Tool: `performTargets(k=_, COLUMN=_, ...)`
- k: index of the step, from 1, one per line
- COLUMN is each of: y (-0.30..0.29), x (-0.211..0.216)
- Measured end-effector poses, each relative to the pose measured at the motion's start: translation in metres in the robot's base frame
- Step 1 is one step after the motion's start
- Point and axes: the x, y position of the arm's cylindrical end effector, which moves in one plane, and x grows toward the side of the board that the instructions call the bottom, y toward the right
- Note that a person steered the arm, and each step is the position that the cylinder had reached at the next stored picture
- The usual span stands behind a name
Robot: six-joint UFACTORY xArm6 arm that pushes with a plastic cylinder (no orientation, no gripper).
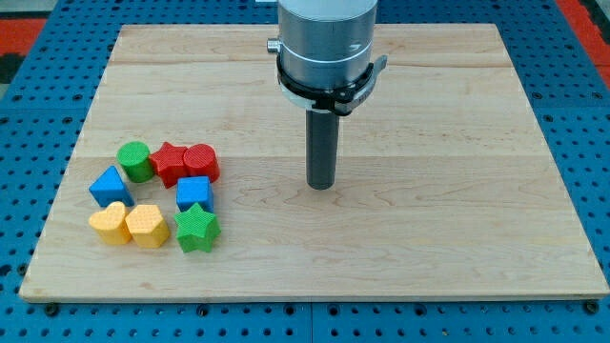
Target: Separate the yellow heart and the yellow hexagon
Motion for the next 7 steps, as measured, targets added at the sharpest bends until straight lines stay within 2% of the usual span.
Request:
performTargets(k=1, y=0.001, x=-0.004)
performTargets(k=2, y=0.018, x=0.024)
performTargets(k=3, y=0.046, x=0.089)
performTargets(k=4, y=0.003, x=0.125)
performTargets(k=7, y=-0.259, x=0.112)
